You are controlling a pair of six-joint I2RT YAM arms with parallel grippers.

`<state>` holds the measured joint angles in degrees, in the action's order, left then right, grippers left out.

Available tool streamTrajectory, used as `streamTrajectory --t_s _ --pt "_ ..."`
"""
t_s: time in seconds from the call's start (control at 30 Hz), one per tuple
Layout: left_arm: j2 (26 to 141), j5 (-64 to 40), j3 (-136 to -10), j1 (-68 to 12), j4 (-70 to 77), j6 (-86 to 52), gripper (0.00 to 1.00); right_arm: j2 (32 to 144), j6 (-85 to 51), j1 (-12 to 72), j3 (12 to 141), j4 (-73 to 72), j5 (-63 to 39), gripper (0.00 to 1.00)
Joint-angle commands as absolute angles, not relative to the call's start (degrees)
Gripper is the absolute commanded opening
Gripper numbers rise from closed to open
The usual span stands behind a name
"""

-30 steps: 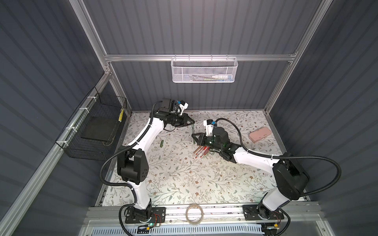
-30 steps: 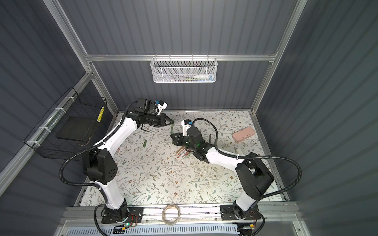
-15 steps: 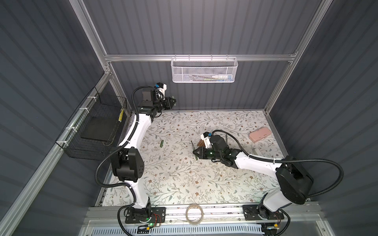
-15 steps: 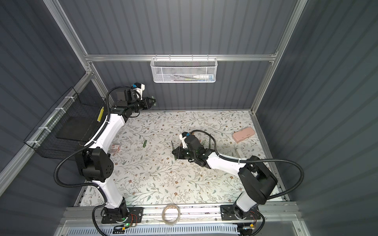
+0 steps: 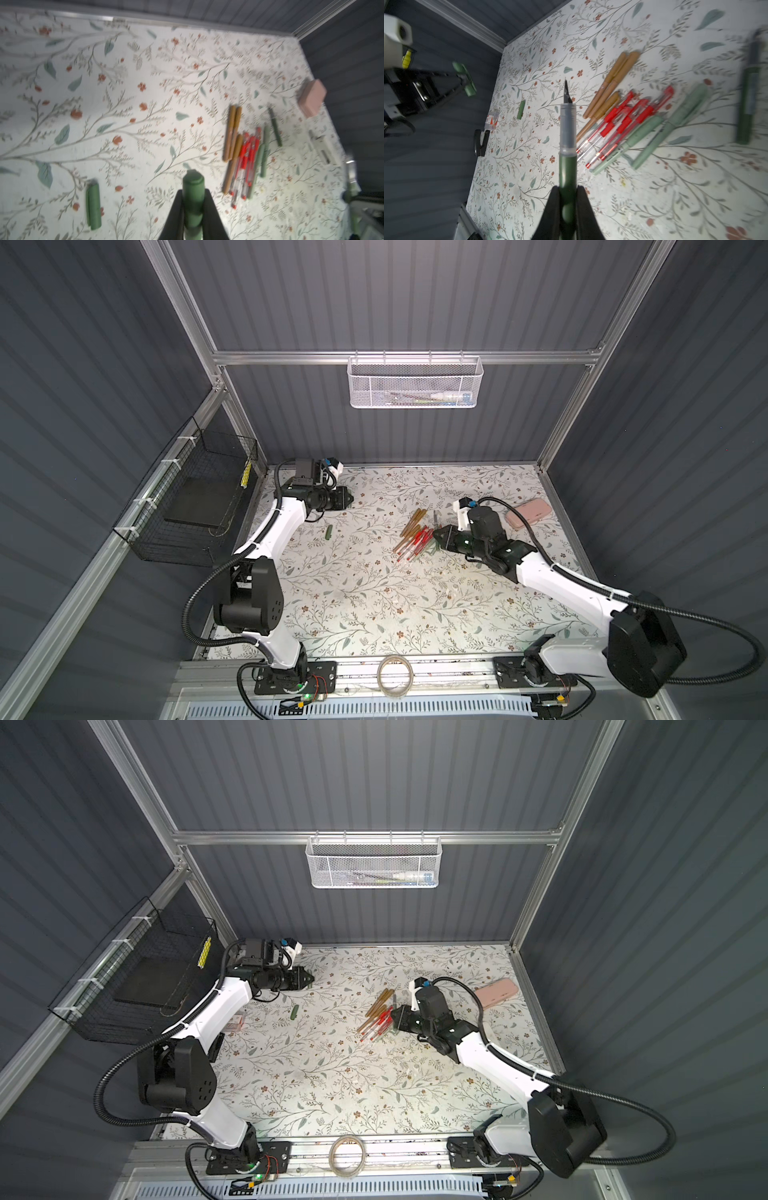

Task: Remove pen caps from pens
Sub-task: Place the pen cap at the center of the table.

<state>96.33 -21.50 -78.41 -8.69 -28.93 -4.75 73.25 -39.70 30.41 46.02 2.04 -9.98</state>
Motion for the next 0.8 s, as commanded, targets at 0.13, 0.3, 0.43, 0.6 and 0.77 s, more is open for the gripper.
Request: streamTrajectory --t_s 0.13,0.3,0.43,0.6,0.77 --pt "101.5 -10.5 -73.4 -8.6 -30.1 1.0 0.00 66.1 -34.6 24.2 44.4 12.8 -6.5 0.00" --pt "106.7 -6.9 -75.5 -8.6 -31.3 0.9 0.00 61.8 -34.7 21.9 41.5 12.8 -6.9 0.00" --pt "109.9 -3.8 -77.3 -8.6 -31.8 1.2 0.00 60.2 -35.0 21.3 39.4 12.6 -7.0 0.00" --pt "112.9 -1.9 -78.4 -8.6 -32.2 1.1 0.00 58.8 -34.6 20.4 37.9 12.8 -6.9 0.00" --pt "115.6 0.1 -80.0 -8.6 -33.5 1.9 0.00 58.1 -33.9 19.5 37.8 13.3 -7.5 0.00"
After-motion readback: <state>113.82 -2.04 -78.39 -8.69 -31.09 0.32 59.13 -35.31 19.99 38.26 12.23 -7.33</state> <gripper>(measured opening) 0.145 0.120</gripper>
